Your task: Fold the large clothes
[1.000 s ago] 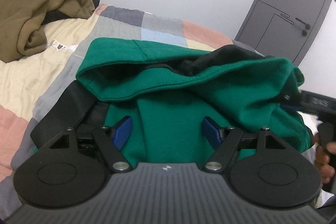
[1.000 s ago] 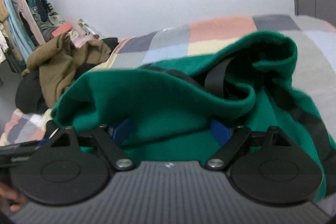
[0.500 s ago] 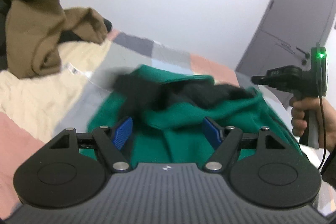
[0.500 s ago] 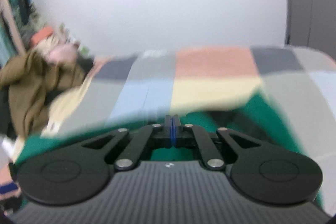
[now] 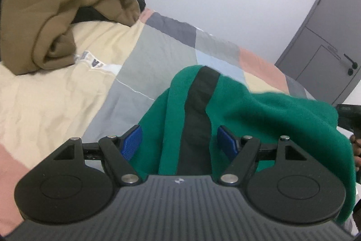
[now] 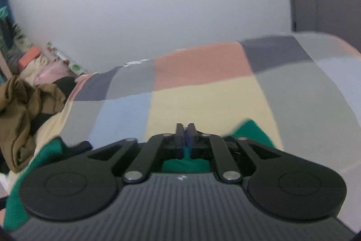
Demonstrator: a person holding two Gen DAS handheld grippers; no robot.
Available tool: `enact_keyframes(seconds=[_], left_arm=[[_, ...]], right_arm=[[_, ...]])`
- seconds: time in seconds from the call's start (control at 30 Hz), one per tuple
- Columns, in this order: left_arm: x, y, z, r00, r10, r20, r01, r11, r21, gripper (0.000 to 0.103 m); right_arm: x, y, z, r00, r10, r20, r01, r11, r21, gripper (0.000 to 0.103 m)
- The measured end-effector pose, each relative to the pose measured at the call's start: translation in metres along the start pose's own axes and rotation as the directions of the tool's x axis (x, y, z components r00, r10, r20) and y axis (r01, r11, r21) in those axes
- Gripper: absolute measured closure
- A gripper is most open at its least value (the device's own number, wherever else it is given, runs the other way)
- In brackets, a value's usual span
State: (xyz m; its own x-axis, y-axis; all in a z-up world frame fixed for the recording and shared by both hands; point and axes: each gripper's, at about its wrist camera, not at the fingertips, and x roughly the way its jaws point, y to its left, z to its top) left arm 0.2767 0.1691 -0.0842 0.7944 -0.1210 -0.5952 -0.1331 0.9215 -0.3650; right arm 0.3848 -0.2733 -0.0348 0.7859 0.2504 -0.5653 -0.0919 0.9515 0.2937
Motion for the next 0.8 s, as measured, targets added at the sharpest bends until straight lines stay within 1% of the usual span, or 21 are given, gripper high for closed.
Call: enact_keyframes(seconds=[0.07, 0.1, 0.17, 0.23, 0.27, 0.37, 0.4, 0.47, 0.5, 0.53, 0.57, 0.6, 0.63, 0.67, 0.7, 0.73, 0.8], left_arm=[[0.002, -0.001, 0.002, 1.000, -0.016, -0.002, 0.016, 1.000, 0.003, 0.026], [0.004, 0.000, 0.004, 1.000, -0.023, -0.002, 0.023, 1.000, -0.001, 0.026], [0.009, 0.000, 0.009, 1.000, -0.029, -0.011, 0.029, 0.999, -0.014, 0.027], [0.016, 0.001, 0.012, 0.999, -0.045, -0.020, 0.045, 0.999, -0.028, 0.027], [0.021, 0.000, 0.013, 0.999, -0.048, -0.023, 0.047, 0.998, -0.030, 0.027], [0.036, -0.002, 0.016, 0.998, -0.047, -0.037, 0.046, 0.999, -0.021, 0.027], [0.042, -0.002, 0.018, 0.998, -0.051, -0.042, 0.050, 0.998, -0.023, 0.027], [0.051, -0.002, 0.020, 0.997, -0.050, -0.054, 0.049, 0.998, -0.032, 0.027], [0.054, -0.003, 0.020, 0.997, -0.051, -0.061, 0.049, 0.998, -0.034, 0.029], [0.056, -0.002, 0.021, 0.997, -0.048, -0.065, 0.046, 0.998, -0.034, 0.039], [0.056, -0.001, 0.021, 0.997, -0.040, -0.068, 0.037, 0.998, -0.041, 0.053], [0.055, 0.001, 0.021, 0.996, -0.043, -0.073, 0.039, 0.998, -0.056, 0.058], [0.052, 0.004, 0.022, 0.997, -0.046, -0.067, 0.041, 0.997, -0.070, 0.070], [0.047, 0.006, 0.024, 0.997, -0.050, -0.052, 0.045, 0.996, -0.081, 0.083], [0.043, 0.008, 0.026, 0.998, -0.048, -0.039, 0.045, 0.995, -0.090, 0.088], [0.038, 0.011, 0.028, 0.998, -0.055, -0.023, 0.052, 0.993, -0.103, 0.091], [0.030, 0.016, 0.031, 0.997, -0.078, -0.001, 0.078, 0.988, -0.130, 0.094]], right_arm=[[-0.007, -0.023, -0.002, 1.000, -0.018, 0.005, 0.018, 0.998, 0.053, 0.044], [-0.010, -0.032, -0.003, 0.999, -0.037, 0.012, 0.036, 0.997, 0.066, 0.041], [-0.014, -0.049, -0.007, 0.998, -0.065, 0.018, 0.064, 0.995, 0.073, 0.041], [-0.011, -0.061, -0.012, 0.997, -0.073, -0.019, 0.074, 0.994, 0.086, 0.041], [-0.010, -0.068, -0.015, 0.997, -0.061, -0.042, 0.065, 0.993, 0.096, 0.041], [0.000, -0.075, -0.023, 0.994, 0.013, -0.111, -0.001, 0.994, 0.109, 0.041], [0.005, -0.074, -0.027, 0.990, 0.018, -0.138, -0.005, 0.996, 0.093, 0.041], [0.012, -0.068, -0.033, 0.986, -0.009, -0.167, 0.015, 0.999, 0.035, 0.035], [0.015, -0.066, -0.034, 0.985, -0.016, -0.172, 0.019, 1.000, 0.016, 0.035], [0.016, -0.066, -0.035, 0.985, -0.012, -0.171, 0.015, 1.000, 0.015, 0.035], [0.014, -0.066, -0.035, 0.986, 0.000, -0.166, 0.003, 1.000, 0.014, 0.041], [0.017, -0.064, -0.032, 0.986, 0.019, -0.166, -0.019, 1.000, 0.001, 0.048], [0.014, -0.061, -0.032, 0.986, 0.020, -0.164, -0.025, 0.999, -0.030, 0.065], [0.012, -0.057, -0.031, 0.988, 0.000, -0.154, -0.011, 0.998, -0.067, 0.083], [0.006, -0.055, -0.030, 0.990, -0.007, -0.139, -0.005, 0.996, -0.086, 0.086], [-0.001, -0.056, -0.028, 0.994, -0.005, -0.110, -0.005, 0.996, -0.091, 0.093], [-0.018, -0.063, -0.023, 1.000, -0.009, -0.030, 0.007, 0.998, -0.070, 0.094]])
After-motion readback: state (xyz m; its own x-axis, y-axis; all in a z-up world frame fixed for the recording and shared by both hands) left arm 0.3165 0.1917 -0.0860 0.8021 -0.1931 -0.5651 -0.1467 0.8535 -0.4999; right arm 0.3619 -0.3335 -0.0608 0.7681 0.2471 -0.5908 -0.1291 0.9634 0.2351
